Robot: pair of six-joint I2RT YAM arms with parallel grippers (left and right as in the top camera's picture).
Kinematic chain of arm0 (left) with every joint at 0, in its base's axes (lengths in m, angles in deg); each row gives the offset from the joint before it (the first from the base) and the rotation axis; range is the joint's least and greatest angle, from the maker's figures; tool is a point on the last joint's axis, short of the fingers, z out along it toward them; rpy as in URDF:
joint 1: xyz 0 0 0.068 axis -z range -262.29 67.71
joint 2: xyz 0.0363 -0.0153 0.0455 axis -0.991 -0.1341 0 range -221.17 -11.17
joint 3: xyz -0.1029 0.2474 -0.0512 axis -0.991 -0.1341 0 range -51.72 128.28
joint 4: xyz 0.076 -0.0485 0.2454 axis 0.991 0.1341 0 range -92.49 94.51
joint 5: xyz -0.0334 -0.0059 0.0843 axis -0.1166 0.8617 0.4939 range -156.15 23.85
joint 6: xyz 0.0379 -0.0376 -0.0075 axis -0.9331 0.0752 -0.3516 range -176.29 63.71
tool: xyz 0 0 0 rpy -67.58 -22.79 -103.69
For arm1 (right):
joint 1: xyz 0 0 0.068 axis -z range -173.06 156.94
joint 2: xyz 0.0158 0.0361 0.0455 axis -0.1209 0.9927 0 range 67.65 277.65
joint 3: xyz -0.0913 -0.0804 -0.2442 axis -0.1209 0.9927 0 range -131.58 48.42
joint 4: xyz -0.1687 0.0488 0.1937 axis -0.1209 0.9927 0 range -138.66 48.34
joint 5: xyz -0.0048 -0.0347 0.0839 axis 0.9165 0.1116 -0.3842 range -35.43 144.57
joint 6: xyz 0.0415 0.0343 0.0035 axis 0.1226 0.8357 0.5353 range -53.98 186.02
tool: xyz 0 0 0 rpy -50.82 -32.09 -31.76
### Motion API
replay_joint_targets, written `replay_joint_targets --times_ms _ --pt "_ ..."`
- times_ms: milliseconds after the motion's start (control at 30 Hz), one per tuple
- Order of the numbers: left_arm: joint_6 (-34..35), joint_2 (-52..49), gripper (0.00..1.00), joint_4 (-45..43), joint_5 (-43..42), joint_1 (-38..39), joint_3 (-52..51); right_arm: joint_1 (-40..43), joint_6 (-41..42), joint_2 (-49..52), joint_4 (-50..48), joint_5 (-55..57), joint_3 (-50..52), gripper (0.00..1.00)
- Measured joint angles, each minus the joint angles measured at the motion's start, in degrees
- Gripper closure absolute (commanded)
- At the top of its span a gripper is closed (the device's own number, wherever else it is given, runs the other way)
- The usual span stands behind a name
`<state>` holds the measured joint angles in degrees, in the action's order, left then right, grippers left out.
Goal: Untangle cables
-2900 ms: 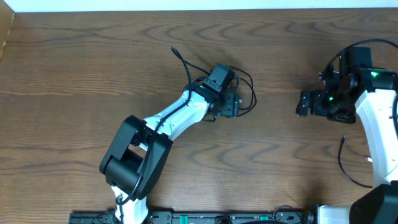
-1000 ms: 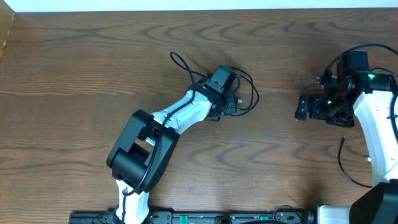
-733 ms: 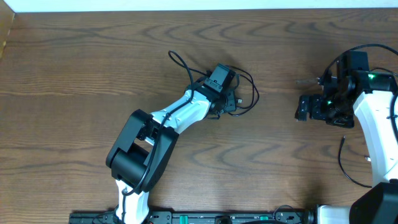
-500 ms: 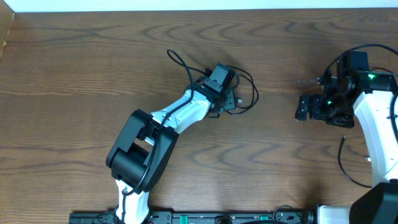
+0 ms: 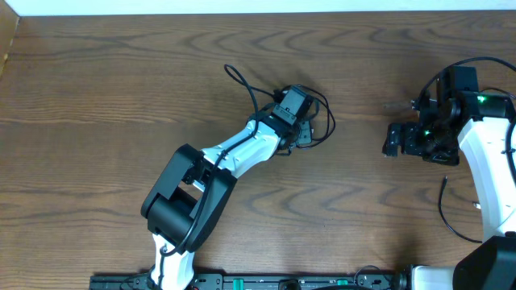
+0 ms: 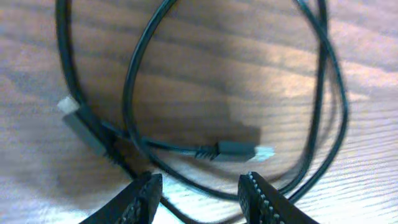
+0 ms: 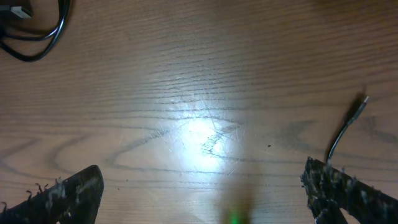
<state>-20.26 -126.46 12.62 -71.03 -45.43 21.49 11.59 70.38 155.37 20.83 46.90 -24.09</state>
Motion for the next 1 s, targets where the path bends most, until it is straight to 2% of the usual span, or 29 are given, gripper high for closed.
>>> replay_joint_targets --times_ms 267,467,733,1000 --pt "0.0 0.0 0.54 2.3 0.6 0.0 0.0 0.0 0.0 0.0 0.1 0.0 0.0 0.01" --pt "0.0 0.0 0.59 3.0 0.9 0.0 0.0 0.0 0.0 0.0 0.6 0.0 0.0 0.01" --pt "0.9 0.3 0.59 11.2 9.4 0.0 0.1 0.0 0.0 0.0 0.7 0.0 0.0 0.01" --pt "1.4 0.3 0.64 13.3 12.4 0.0 0.1 0.0 0.0 0.0 0.7 0.0 0.0 0.01"
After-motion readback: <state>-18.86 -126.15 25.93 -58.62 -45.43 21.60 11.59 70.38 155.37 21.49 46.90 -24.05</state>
